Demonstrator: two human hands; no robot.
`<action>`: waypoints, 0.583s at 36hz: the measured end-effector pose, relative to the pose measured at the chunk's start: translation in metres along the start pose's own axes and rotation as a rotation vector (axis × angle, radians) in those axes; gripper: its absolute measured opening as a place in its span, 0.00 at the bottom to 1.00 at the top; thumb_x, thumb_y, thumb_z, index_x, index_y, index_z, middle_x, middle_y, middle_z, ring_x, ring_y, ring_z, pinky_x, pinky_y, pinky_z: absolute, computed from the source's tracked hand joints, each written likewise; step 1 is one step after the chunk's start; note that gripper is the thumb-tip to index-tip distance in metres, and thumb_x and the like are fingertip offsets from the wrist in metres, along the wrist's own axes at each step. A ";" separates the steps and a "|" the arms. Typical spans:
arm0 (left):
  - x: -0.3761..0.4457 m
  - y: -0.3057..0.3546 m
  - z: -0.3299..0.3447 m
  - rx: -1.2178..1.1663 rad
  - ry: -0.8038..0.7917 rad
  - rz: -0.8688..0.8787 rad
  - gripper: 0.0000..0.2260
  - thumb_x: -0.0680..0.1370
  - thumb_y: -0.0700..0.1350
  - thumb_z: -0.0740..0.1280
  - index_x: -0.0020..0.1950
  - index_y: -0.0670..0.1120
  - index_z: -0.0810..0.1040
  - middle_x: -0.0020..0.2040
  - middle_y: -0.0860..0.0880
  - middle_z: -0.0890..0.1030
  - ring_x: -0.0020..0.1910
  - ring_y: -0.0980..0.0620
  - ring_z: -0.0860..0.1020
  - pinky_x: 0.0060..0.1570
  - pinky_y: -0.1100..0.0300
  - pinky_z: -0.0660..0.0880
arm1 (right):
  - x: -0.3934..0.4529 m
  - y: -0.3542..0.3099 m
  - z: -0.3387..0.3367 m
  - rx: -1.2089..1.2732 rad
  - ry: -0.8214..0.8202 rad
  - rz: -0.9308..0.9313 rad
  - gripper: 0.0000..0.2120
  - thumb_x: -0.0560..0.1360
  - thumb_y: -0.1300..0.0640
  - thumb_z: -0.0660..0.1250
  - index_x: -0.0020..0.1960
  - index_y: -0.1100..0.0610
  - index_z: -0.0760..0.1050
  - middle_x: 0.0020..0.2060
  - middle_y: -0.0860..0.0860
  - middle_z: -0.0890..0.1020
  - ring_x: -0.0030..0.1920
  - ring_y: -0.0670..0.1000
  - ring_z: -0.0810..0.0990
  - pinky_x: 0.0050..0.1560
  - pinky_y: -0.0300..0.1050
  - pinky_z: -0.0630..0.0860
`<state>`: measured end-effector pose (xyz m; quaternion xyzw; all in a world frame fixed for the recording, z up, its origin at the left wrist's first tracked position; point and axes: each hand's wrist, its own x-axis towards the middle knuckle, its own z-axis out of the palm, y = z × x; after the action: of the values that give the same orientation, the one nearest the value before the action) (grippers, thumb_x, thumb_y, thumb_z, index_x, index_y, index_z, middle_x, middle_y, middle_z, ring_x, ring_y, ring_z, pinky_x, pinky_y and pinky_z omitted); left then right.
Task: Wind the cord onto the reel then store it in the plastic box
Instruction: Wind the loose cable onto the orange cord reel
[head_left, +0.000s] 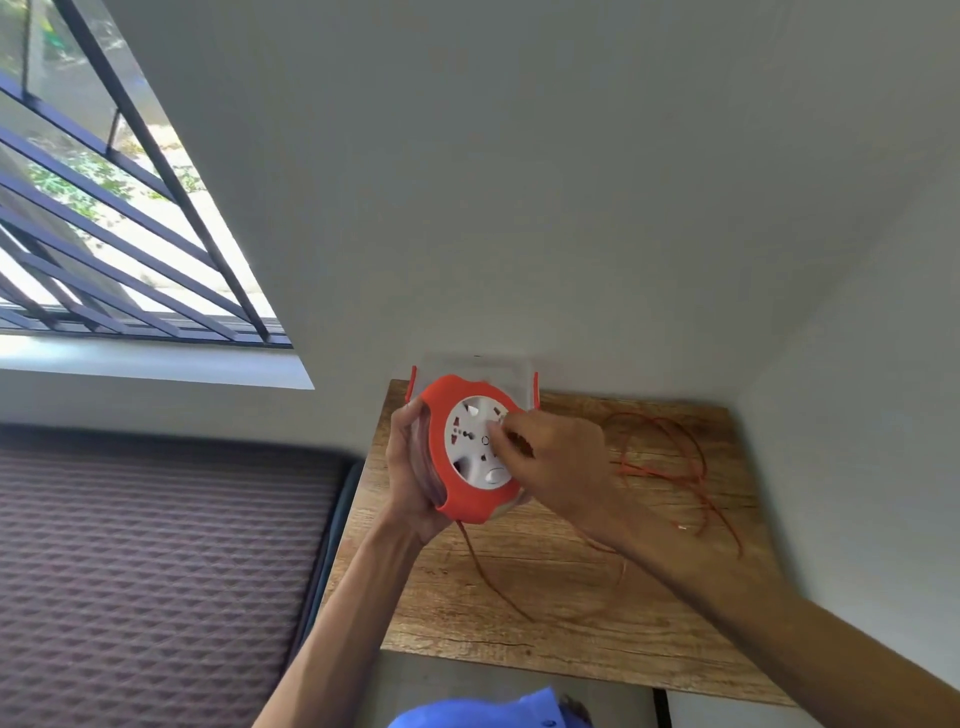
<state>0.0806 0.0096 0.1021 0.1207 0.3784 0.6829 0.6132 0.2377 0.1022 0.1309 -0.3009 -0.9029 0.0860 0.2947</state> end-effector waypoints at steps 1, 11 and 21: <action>0.000 0.001 -0.001 -0.007 0.003 -0.004 0.33 0.82 0.69 0.58 0.65 0.44 0.88 0.61 0.38 0.87 0.57 0.40 0.86 0.58 0.44 0.83 | -0.002 0.003 -0.002 -0.015 0.019 -0.138 0.09 0.83 0.50 0.70 0.49 0.54 0.84 0.41 0.48 0.87 0.30 0.46 0.81 0.29 0.33 0.68; -0.003 0.002 -0.008 -0.011 -0.032 -0.113 0.36 0.79 0.70 0.60 0.65 0.43 0.88 0.60 0.36 0.87 0.56 0.38 0.87 0.56 0.42 0.84 | 0.007 0.026 -0.032 -0.246 -0.297 -0.738 0.24 0.86 0.45 0.62 0.81 0.47 0.69 0.75 0.59 0.77 0.49 0.59 0.90 0.36 0.48 0.85; -0.007 -0.004 0.001 -0.034 -0.029 -0.210 0.36 0.81 0.72 0.56 0.60 0.45 0.90 0.60 0.37 0.88 0.57 0.35 0.86 0.65 0.29 0.74 | 0.012 0.037 -0.034 -0.338 -0.451 -0.873 0.37 0.80 0.60 0.71 0.83 0.43 0.58 0.79 0.65 0.69 0.36 0.60 0.85 0.29 0.49 0.82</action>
<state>0.0859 0.0031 0.1016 0.0800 0.3685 0.6194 0.6886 0.2680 0.1381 0.1518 0.0865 -0.9866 -0.1294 0.0486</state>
